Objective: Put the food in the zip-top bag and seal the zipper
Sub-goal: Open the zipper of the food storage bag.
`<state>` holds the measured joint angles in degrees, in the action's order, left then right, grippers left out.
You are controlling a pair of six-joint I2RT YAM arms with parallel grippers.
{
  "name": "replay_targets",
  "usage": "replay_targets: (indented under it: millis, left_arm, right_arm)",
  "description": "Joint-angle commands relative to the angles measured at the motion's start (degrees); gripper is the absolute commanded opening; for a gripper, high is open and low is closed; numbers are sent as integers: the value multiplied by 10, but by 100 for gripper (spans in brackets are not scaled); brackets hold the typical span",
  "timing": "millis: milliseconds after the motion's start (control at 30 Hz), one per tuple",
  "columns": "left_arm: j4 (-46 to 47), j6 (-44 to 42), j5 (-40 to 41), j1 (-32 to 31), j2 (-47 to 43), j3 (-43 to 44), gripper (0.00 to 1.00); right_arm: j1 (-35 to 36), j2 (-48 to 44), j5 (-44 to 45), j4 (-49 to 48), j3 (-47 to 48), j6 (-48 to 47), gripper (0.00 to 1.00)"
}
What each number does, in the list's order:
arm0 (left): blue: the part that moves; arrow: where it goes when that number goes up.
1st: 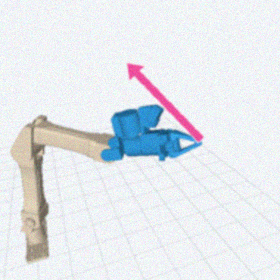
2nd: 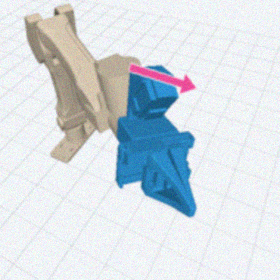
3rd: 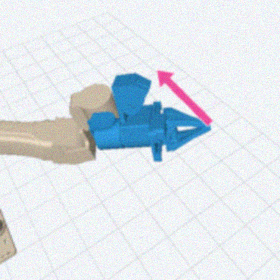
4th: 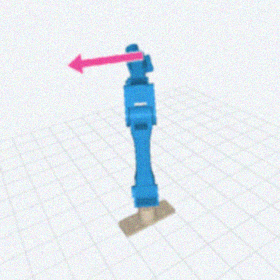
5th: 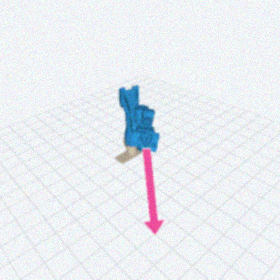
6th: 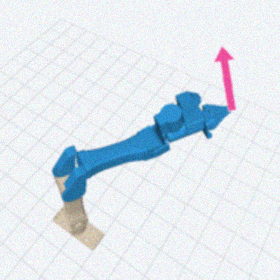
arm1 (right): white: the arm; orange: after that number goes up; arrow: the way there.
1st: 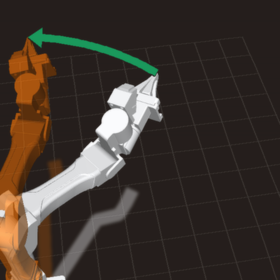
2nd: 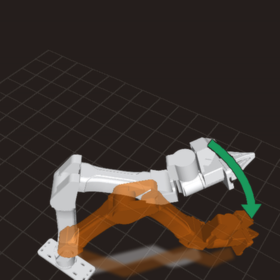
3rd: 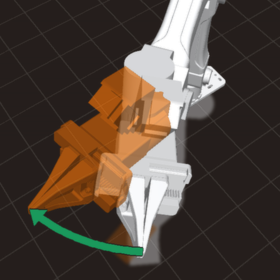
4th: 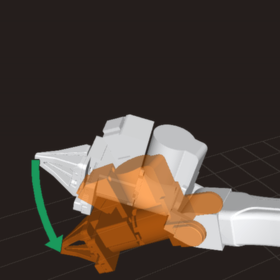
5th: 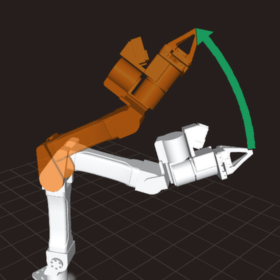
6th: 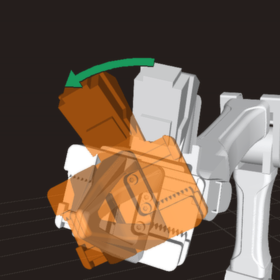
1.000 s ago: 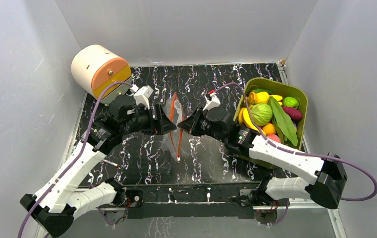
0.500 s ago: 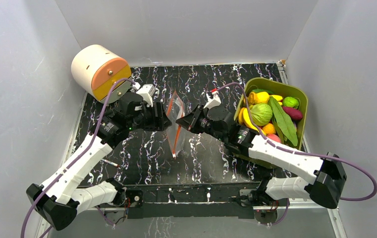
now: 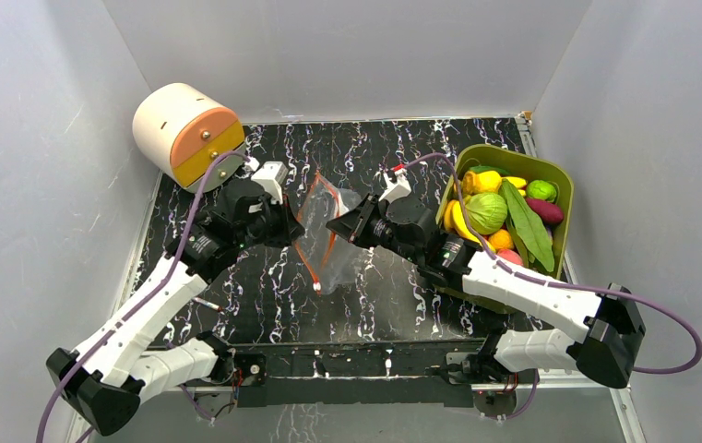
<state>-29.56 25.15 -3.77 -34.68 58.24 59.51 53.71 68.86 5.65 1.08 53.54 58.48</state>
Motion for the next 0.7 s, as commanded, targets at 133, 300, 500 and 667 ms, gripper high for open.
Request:
replay_targets:
  millis: [133, 300, 500, 667]
  left_arm:
    - [-45, -54, 93, 0, -48, 79, 0]
    - [-85, -54, 115, 0, -55, 100, 0]
    - [-60, -51, 80, -1, -72, 28, 0]
    - [-52, -52, 86, -1, -64, -22, 0]
  right_arm:
    - [0, 1, 14, -6, -3, -40, 0]
    - [0, -9, 30, -11, -48, -44, 0]
    - [0, 13, 11, -10, -64, -51, 2]
    - [0, 38, -5, 25, -42, -64, 16]
